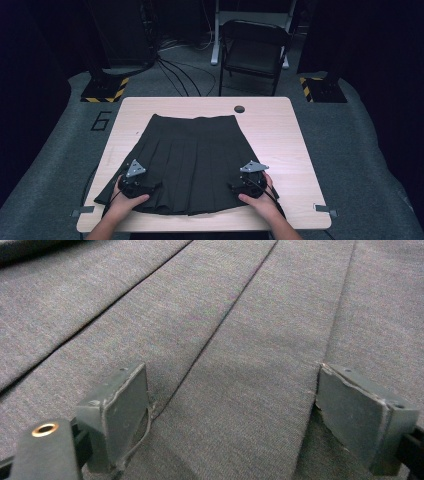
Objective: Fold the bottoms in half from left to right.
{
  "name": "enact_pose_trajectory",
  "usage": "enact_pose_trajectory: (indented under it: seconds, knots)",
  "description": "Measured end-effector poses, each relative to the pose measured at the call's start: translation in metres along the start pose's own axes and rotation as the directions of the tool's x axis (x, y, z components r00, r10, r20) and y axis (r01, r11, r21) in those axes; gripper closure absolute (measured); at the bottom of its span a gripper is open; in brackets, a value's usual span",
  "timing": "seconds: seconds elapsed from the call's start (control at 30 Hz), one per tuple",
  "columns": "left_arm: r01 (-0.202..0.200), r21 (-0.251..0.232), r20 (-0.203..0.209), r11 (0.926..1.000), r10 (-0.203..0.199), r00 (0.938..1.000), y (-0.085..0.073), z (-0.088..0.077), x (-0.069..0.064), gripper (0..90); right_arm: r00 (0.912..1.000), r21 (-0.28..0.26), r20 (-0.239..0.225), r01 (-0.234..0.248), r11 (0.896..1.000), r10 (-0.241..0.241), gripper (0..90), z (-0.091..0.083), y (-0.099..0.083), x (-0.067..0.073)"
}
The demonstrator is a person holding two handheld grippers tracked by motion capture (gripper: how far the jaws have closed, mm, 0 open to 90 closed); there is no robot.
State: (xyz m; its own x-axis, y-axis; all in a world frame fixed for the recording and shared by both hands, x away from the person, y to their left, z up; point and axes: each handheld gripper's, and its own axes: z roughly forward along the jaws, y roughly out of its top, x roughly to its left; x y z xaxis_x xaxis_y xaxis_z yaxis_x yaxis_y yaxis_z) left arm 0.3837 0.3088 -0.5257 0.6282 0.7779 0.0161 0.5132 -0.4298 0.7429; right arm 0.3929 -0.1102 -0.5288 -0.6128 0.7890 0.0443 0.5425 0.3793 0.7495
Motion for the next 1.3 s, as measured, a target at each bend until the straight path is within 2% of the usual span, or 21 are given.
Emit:
enact_pose_trajectory:
  seconds: [0.13, 0.17, 0.4, 0.47, 0.73, 1.07, 1.13, 1.17, 1.23, 1.3]
  knots:
    - [0.0, -0.012, -0.011, 0.9999, 0.0, 0.9999, 0.0, 0.001, -0.001, 23.4, 1.0, 0.0, 0.0, 0.0, 1.0, 0.0, 13.8, 0.0, 0.0, 0.0]
    - [-0.003, -0.001, 0.0, 1.0, 0.003, 1.0, 0.0, 0.0, 0.0, 23.4, 1.0, 0.0, 0.0, 0.0, 1.0, 0.0, 13.8, 0.0, 0.0, 0.0]
    - [-0.005, 0.0, -0.002, 1.0, 0.005, 1.0, 0.0, -0.001, 0.0, 23.8, 1.0, 0.0, 0.006, 0.004, 1.0, -0.004, 13.9, 0.0, 0.0, 0.0]
    - [0.003, -0.016, -0.012, 0.9999, -0.003, 0.9999, -0.001, 0.0, -0.001, 24.2, 1.0, 0.001, 0.007, 0.002, 1.0, -0.002, 14.0, 0.0, 0.0, 0.0]
    - [0.014, 0.0, -0.01, 0.9999, -0.014, 0.9999, 0.0, -0.001, -0.001, 24.6, 1.0, 0.001, 0.003, 0.002, 1.0, -0.002, 14.6, 0.0, 0.0, 0.0]
    - [0.02, -0.006, -0.019, 0.9998, -0.02, 0.9996, -0.001, -0.001, -0.002, 25.6, 0.9999, -0.002, 0.009, 0.01, 1.0, -0.01, 15.4, 0.0, 0.0, 0.0]
    - [0.025, -0.006, -0.02, 0.9997, -0.026, 0.9995, 0.0, -0.002, -0.002, 26.9, 0.9999, 0.001, 0.012, -0.003, 1.0, 0.003, 16.7, -0.001, 0.0, 0.001]
    - [0.04, -0.003, -0.019, 0.9992, -0.04, 0.999, 0.0, -0.003, -0.002, 27.9, 0.9999, -0.004, 0.012, -0.004, 1.0, 0.004, 17.9, -0.001, 0.0, 0.001]
    - [0.084, -0.002, -0.016, 0.9964, -0.084, 0.9963, 0.003, -0.006, -0.002, 31.4, 0.9999, 0.021, 0.005, -0.015, 1.0, 0.015, 23.1, -0.003, 0.002, 0.003]
    - [0.099, -0.011, -0.006, 0.995, -0.099, 0.9951, 0.006, -0.011, -0.001, 35.1, 0.9998, 0.037, 0.016, -0.011, 0.999, 0.01, 28.6, -0.005, 0.005, 0.003]
